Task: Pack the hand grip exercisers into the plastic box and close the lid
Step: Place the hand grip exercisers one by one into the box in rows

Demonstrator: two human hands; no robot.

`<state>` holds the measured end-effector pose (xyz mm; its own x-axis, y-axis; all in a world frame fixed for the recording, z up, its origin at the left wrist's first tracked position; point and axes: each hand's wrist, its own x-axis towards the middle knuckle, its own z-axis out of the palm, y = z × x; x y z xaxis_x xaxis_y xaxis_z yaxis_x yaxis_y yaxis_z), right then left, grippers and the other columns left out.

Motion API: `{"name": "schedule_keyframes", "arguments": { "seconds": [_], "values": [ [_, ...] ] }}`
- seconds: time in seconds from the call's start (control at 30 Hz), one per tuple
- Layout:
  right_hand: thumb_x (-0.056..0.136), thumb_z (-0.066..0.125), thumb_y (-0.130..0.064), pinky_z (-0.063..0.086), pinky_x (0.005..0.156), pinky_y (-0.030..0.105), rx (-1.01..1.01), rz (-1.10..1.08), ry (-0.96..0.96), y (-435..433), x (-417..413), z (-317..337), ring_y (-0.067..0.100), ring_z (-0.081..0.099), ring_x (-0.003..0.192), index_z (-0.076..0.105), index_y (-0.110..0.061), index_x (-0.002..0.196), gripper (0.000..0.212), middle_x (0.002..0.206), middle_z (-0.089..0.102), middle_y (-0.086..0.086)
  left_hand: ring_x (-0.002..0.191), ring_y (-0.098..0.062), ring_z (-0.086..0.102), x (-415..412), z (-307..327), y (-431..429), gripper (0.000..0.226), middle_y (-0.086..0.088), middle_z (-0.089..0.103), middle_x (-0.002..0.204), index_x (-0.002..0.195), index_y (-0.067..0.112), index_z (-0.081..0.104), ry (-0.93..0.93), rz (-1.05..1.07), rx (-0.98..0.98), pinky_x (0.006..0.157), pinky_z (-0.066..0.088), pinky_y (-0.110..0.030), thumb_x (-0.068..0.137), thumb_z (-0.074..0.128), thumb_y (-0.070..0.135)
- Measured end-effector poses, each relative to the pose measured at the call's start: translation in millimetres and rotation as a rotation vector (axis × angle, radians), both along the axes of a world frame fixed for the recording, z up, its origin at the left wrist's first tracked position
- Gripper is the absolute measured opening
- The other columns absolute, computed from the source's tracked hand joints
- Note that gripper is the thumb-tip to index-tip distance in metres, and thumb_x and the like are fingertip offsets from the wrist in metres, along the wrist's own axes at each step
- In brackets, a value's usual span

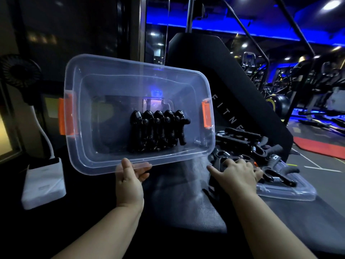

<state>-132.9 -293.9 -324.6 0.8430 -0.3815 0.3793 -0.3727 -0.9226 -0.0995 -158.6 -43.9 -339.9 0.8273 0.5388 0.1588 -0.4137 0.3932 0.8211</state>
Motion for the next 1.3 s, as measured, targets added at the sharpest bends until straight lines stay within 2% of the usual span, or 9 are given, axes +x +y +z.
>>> {"name": "schedule_keyframes", "arguments": {
  "seconds": [0.1, 0.2, 0.33, 0.43, 0.53, 0.67, 0.8, 1.07, 1.3],
  "values": [
    [0.071, 0.038, -0.082, 0.028, 0.096, 0.045, 0.010, 0.057, -0.002, 10, -4, 2, 0.023, 0.054, 0.098, 0.064, -0.031, 0.088, 0.059, 0.090, 0.047, -0.001, 0.066, -0.013, 0.069, 0, 0, 0, 0.031, -0.003, 0.070, 0.069, 0.086, 0.019, 0.046, 0.009, 0.000, -0.002, 0.062, 0.049, -0.025, 0.102, 0.029, 0.039],
    [0.075, 0.043, -0.076, 0.038, 0.097, 0.044, 0.037, 0.116, -0.030, 13, -5, 3, 0.021, 0.057, 0.094, 0.069, -0.035, 0.087, 0.051, 0.093, 0.052, -0.002, 0.068, -0.015, 0.069, 0, -1, 1, 0.031, -0.006, 0.070, 0.072, 0.089, 0.018, 0.046, 0.014, 0.005, 0.001, 0.060, 0.050, -0.023, 0.102, 0.029, 0.039],
    [0.074, 0.046, -0.077, 0.034, 0.099, 0.046, 0.030, 0.180, -0.091, 8, -3, 1, 0.021, 0.051, 0.104, 0.068, -0.037, 0.087, 0.047, 0.097, 0.054, -0.003, 0.069, -0.015, 0.070, 2, -2, 1, 0.032, -0.005, 0.071, 0.072, 0.092, 0.016, 0.047, 0.019, 0.001, 0.006, 0.059, 0.051, -0.022, 0.102, 0.029, 0.040],
    [0.073, 0.050, -0.076, 0.028, 0.098, 0.042, 0.083, 0.287, -0.114, 3, -1, -2, 0.020, 0.043, 0.116, 0.065, -0.041, 0.093, 0.042, 0.110, 0.053, -0.007, 0.069, -0.015, 0.070, 2, -2, 2, 0.031, -0.004, 0.071, 0.071, 0.092, 0.017, 0.047, 0.016, 0.002, 0.009, 0.057, 0.052, -0.020, 0.102, 0.029, 0.040],
    [0.074, 0.047, -0.077, 0.025, 0.097, 0.039, 0.088, 0.350, -0.015, 0, 0, -3, 0.016, 0.038, 0.125, 0.063, -0.044, 0.101, 0.046, 0.123, 0.052, -0.013, 0.069, -0.015, 0.070, 3, -3, 2, 0.030, -0.003, 0.071, 0.070, 0.094, 0.017, 0.047, 0.016, 0.009, 0.017, 0.055, 0.051, -0.019, 0.102, 0.028, 0.039],
    [0.068, 0.036, -0.083, 0.026, 0.099, 0.036, 0.045, 0.421, 0.024, 2, -7, -5, 0.014, 0.035, 0.125, 0.058, -0.041, 0.110, 0.063, 0.125, 0.055, -0.015, 0.067, -0.014, 0.070, 4, -3, 2, 0.029, -0.004, 0.071, 0.071, 0.095, 0.017, 0.047, 0.014, 0.008, 0.014, 0.055, 0.052, -0.019, 0.102, 0.028, 0.039],
    [0.067, 0.047, -0.080, 0.030, 0.098, 0.029, 0.016, 0.486, 0.052, 9, -16, -8, 0.017, 0.031, 0.117, 0.052, -0.042, 0.117, 0.063, 0.120, 0.057, -0.016, 0.068, -0.016, 0.070, 2, -1, 2, 0.031, -0.008, 0.071, 0.075, 0.091, 0.016, 0.046, 0.012, 0.017, 0.036, 0.059, 0.051, -0.023, 0.103, 0.027, 0.038],
    [0.079, 0.045, -0.071, 0.036, 0.091, 0.034, -0.060, 0.380, 0.064, 32, -26, -6, 0.027, 0.052, 0.102, 0.051, -0.039, 0.122, 0.053, 0.120, 0.059, -0.006, 0.066, -0.013, 0.069, 1, 0, 2, 0.028, -0.007, 0.070, 0.075, 0.094, 0.019, 0.045, 0.027, 0.006, 0.037, 0.058, 0.050, -0.022, 0.103, 0.027, 0.039],
    [0.077, 0.048, -0.072, 0.044, 0.085, 0.036, 0.056, 0.391, 0.063, 38, -34, 0, 0.029, 0.057, 0.104, 0.051, -0.037, 0.123, 0.057, 0.124, 0.058, -0.007, 0.067, -0.012, 0.070, 1, 0, 2, 0.028, -0.006, 0.071, 0.077, 0.092, 0.020, 0.044, 0.049, -0.003, 0.039, 0.061, 0.050, -0.024, 0.102, 0.027, 0.041]
  ]
}}
